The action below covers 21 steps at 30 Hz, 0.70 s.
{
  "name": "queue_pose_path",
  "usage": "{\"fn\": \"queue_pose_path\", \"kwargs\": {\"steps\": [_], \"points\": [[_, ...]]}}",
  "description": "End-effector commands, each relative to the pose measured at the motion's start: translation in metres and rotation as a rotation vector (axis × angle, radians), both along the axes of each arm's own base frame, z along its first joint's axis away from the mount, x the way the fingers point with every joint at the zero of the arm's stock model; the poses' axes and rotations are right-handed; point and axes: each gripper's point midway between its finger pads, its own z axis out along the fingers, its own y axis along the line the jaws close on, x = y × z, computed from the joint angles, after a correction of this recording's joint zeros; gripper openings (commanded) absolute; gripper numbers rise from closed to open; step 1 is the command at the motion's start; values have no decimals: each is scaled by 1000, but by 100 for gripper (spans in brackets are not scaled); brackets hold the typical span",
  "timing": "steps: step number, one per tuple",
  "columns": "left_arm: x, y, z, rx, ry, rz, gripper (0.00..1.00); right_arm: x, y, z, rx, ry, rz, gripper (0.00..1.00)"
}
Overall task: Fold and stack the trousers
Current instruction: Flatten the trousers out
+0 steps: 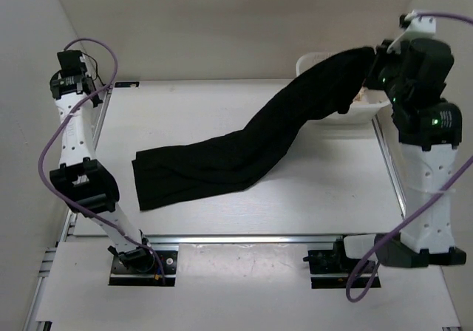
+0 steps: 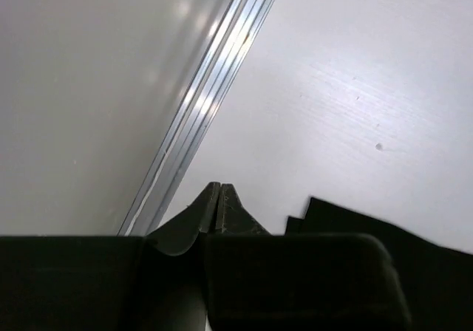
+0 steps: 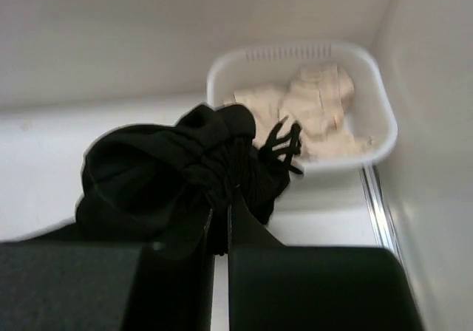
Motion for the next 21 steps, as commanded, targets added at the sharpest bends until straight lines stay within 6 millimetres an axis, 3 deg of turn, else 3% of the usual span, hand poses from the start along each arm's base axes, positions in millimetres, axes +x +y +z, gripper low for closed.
{"fn": "queue_pose_path", "kwargs": {"steps": [1,2,3,4,6,8,9,11,14,18,19,21], "points": [[-50,-16,-56,-70,204,-4,14,-11,-10,-65,-46,131,-33,0],[-58,-24,-69,-102,234,-22,14,-25,-13,-72,-36,130,-45,0],[-68,-33,-75,-134,243,-44,14,-30,-10,-93,-13,174,-41,0],[-81,-53,-102,-178,314,-87,14,-33,-8,-139,-7,280,-37,0],[-90,-81,-123,-184,380,-155,36,-52,-7,-172,47,368,-65,0],[-102,-99,-146,-191,447,-198,50,-67,-7,-212,72,453,-87,0],[-100,-108,-150,-196,446,-224,58,-68,-3,-220,94,460,-72,0],[-102,-124,-165,-195,491,-268,59,-71,3,-230,133,465,-60,0],[-109,-131,-180,-198,532,-285,59,-72,4,-234,143,476,-66,0],[-139,-135,-199,-224,607,-284,54,-73,3,-235,142,485,-67,0],[-158,-136,-211,-235,658,-280,54,-74,3,-239,140,494,-68,0],[-172,-135,-218,-216,672,-279,54,-75,3,-243,139,505,-69,0]]}}
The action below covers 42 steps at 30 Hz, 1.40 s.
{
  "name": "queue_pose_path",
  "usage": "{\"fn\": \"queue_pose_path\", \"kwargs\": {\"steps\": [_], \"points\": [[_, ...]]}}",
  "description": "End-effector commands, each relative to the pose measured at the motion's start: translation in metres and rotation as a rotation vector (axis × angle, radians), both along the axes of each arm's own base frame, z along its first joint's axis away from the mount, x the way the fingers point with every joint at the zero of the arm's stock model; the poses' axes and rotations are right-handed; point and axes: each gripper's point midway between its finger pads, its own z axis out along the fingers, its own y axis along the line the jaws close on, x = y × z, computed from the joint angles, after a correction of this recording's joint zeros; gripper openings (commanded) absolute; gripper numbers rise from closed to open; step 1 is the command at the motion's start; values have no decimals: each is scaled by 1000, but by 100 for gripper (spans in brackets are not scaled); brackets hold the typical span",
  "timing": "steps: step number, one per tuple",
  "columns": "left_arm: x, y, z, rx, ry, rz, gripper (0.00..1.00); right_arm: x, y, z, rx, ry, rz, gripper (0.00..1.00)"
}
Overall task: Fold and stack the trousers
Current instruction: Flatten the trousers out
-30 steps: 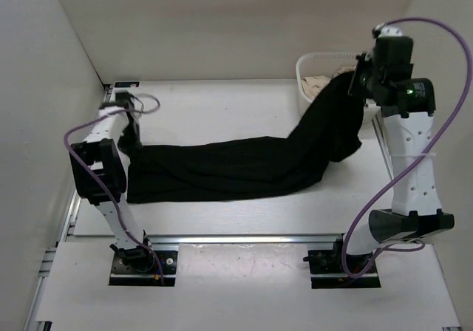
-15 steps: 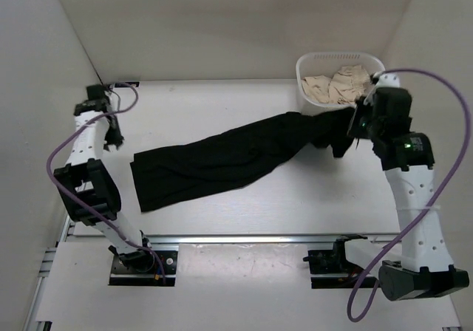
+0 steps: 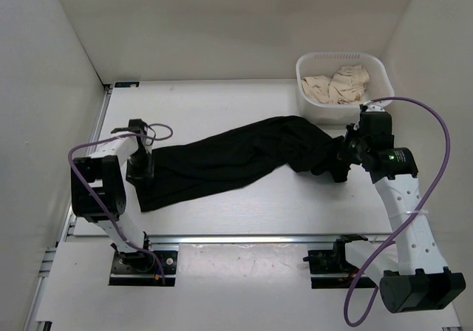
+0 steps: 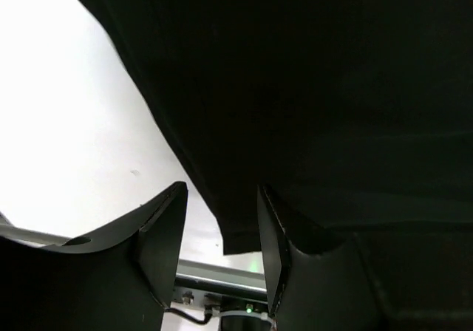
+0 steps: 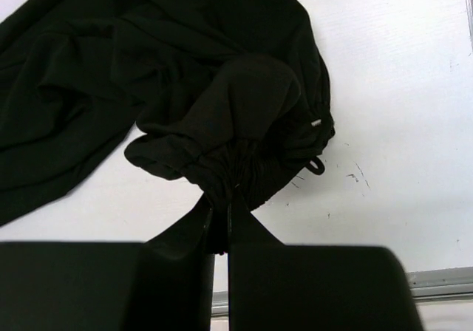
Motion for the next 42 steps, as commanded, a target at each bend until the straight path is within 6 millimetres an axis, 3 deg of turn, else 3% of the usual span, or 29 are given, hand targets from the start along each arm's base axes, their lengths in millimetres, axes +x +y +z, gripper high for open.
{"fn": "queue_pose_path", "kwargs": {"steps": [1,3,4,9,12,15,17,20,21,23,24,25,27,28,30,32,34,36,39,41,42], "points": [[-40,1,-12,34,48,-12,54,8,2,7,24,-51,-12,0],[-44,-1,-16,79,7,-45,54,8,0,3,17,-48,-19,0],[-55,5,-23,133,22,-54,54,7,0,-2,16,-36,-19,0],[-37,27,-28,265,-41,-31,42,8,4,-11,28,-29,-5,0],[-38,27,-36,265,-6,-35,31,7,4,-14,27,-20,-5,0],[-38,17,-37,220,14,-53,14,8,3,-18,20,-17,2,0],[-40,16,-35,210,27,-56,14,7,1,-22,4,-9,1,0],[-16,21,-18,232,-44,-36,14,12,1,-19,-3,-18,8,0],[8,24,-1,233,-117,-14,14,14,3,-16,-1,-22,23,0],[35,28,22,217,-186,12,14,31,7,-12,-6,-39,49,0],[68,35,52,213,-292,44,14,47,8,-3,-14,-50,57,0],[82,40,67,216,-328,58,14,57,11,5,-17,-60,77,0],[110,53,87,215,-377,94,14,84,8,35,-56,-103,101,0],[134,60,123,221,-459,115,14,112,8,77,-73,-178,94,0],[150,85,142,236,-494,170,14,134,-4,101,-99,-184,70,0],[161,99,177,225,-569,202,14,136,-14,147,-123,-275,38,0],[151,118,174,236,-550,245,14,132,-16,149,-129,-283,28,0],[140,129,173,244,-547,272,14,121,-19,141,-139,-272,17,0],[123,155,195,258,-602,340,14,98,-38,139,-139,-275,-68,0],[108,178,204,275,-620,400,14,81,-63,114,-167,-204,-181,0],[92,190,199,285,-605,437,14,55,-85,96,-191,-141,-268,0]]}}
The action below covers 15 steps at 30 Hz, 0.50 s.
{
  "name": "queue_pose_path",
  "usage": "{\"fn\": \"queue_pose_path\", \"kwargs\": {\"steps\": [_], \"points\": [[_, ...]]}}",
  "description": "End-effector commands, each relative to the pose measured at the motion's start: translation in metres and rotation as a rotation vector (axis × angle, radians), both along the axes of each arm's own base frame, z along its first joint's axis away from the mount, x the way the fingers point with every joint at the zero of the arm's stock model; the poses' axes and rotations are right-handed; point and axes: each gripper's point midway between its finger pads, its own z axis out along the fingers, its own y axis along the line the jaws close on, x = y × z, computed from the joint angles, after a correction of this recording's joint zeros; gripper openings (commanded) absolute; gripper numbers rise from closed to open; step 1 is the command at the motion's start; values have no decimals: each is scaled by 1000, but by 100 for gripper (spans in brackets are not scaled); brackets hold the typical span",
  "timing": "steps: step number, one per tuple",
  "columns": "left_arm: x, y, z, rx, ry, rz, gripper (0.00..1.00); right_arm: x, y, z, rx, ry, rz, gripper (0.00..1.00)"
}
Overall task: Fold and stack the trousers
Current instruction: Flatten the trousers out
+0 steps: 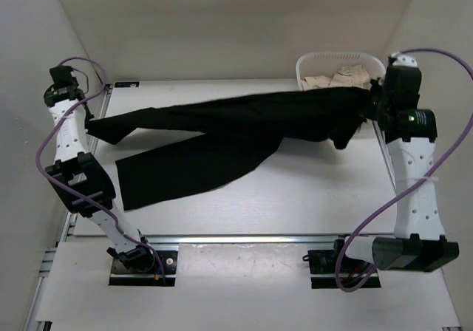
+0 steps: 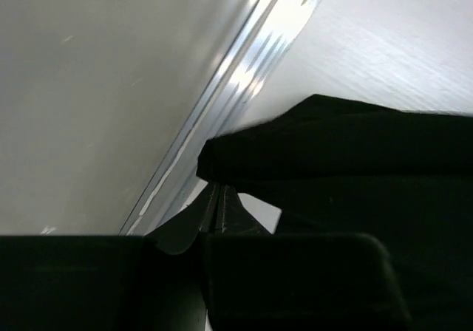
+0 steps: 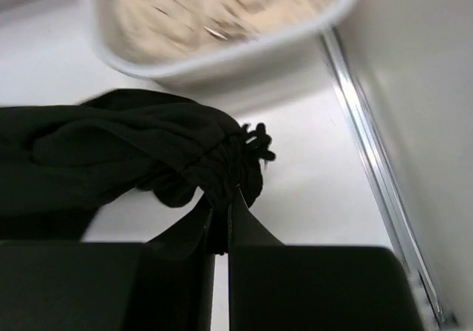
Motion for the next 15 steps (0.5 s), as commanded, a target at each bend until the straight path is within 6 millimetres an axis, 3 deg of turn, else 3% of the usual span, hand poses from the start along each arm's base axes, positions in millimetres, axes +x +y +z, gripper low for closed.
{"fn": "queue_pose_path", "kwargs": {"steps": [1,3,5,8,11,12,14,15], "points": [[-40,24,21,5,-42,85,14,-41,-48,-45,-41,130,-224,0],[-53,17,0,-41,-2,78,14,-55,-64,-62,-5,172,-274,0],[-62,17,-14,-54,25,89,14,-59,-66,-72,33,188,-280,0],[-63,14,-15,-63,21,82,14,-57,-65,-66,56,180,-281,0],[-96,-16,-41,-133,136,54,14,-59,-64,-66,67,212,-289,0],[-130,-31,-73,-182,265,64,14,-66,-69,-72,48,242,-314,0],[-171,-49,-92,-199,369,72,14,-72,-74,-77,24,256,-344,0],[-210,-60,-120,-212,499,92,14,-75,-77,-81,12,268,-358,0]]}}
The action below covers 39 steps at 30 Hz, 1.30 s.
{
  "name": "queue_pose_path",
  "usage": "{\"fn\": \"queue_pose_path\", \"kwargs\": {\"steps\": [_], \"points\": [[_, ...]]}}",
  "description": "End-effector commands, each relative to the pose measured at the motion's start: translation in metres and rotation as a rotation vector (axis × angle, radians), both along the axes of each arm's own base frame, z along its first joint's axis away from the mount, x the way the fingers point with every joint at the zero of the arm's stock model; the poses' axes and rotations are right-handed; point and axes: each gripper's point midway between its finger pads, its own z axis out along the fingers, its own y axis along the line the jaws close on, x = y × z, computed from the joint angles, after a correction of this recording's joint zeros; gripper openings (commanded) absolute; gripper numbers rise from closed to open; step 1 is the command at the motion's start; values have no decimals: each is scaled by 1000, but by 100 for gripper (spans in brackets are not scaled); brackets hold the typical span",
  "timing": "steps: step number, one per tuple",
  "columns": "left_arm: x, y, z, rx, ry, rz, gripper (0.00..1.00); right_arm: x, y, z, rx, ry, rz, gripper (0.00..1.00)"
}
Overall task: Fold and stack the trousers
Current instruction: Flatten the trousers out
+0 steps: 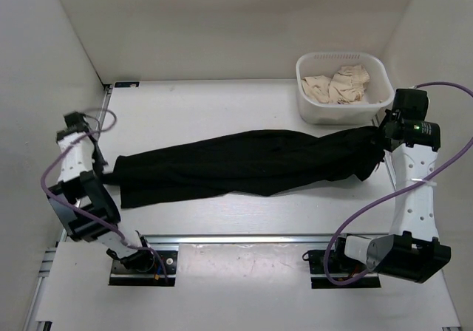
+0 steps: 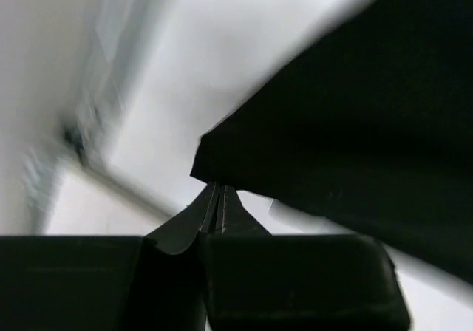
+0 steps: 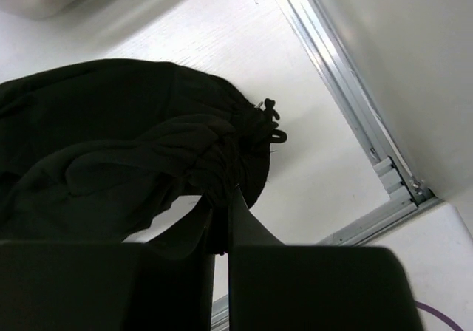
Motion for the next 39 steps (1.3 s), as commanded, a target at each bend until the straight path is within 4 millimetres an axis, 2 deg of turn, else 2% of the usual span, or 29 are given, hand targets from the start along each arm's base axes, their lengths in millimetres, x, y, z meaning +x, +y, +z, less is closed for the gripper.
{"fn": "queue_pose_path", "kwargs": {"steps": [1,2,3,4,6,7,9,10,11,12,13,14,15,16,18,19,20,23,27,29,33,38,39], "points": [[-101,-36,-35,-47,279,16,14,-8,-15,5,-61,-3,-71,0],[-118,-39,-36,-41,302,33,21,-9,-17,6,-68,-2,-77,0],[-140,-48,-47,-61,370,32,28,-9,-17,6,-68,-2,-77,0],[-151,-51,-47,-76,396,43,36,-6,-17,2,-66,13,-77,0],[-169,-62,-43,-130,464,45,44,1,-19,3,-65,18,-77,0],[-156,-62,-34,-145,413,41,53,2,-19,-1,-63,30,-76,0],[-135,-54,-29,-179,363,61,55,7,-20,-3,-62,41,-76,0],[-101,-43,-12,-173,255,52,61,7,-20,-3,-62,41,-76,0],[-83,-37,-7,-176,211,46,67,11,-19,-5,-54,38,-69,0],[-66,-32,-12,-203,211,41,67,12,-16,-5,-45,39,-51,0],[-34,-24,0,-208,116,24,68,17,-14,-3,-38,20,-42,0],[-19,-19,-1,-217,96,18,68,20,-12,-12,-23,30,-31,0],[-8,-19,-15,-249,130,8,67,21,-10,-13,-12,28,-21,0],[19,-23,-11,-264,79,-36,67,24,-7,-18,-1,34,1,0],[41,-39,-17,-333,58,-87,67,26,-6,-21,4,44,15,0],[54,-53,-28,-378,64,-125,66,27,-6,-24,6,55,15,0],[66,-65,-28,-435,34,-156,66,26,-6,-27,8,64,15,0],[79,-80,-47,-485,72,-191,66,25,-7,-34,3,85,8,0],[99,-82,-57,-524,42,-204,66,22,-7,-50,11,126,9,0],[99,-83,-61,-538,48,-204,66,20,-5,-54,21,135,14,0],[92,-75,-88,-480,66,-192,66,18,-2,-52,35,128,9,0],[98,-69,-101,-442,37,-196,56,20,4,-44,71,84,-4,0],[100,-68,-101,-438,29,-197,47,21,5,-44,84,80,-7,0]]}}
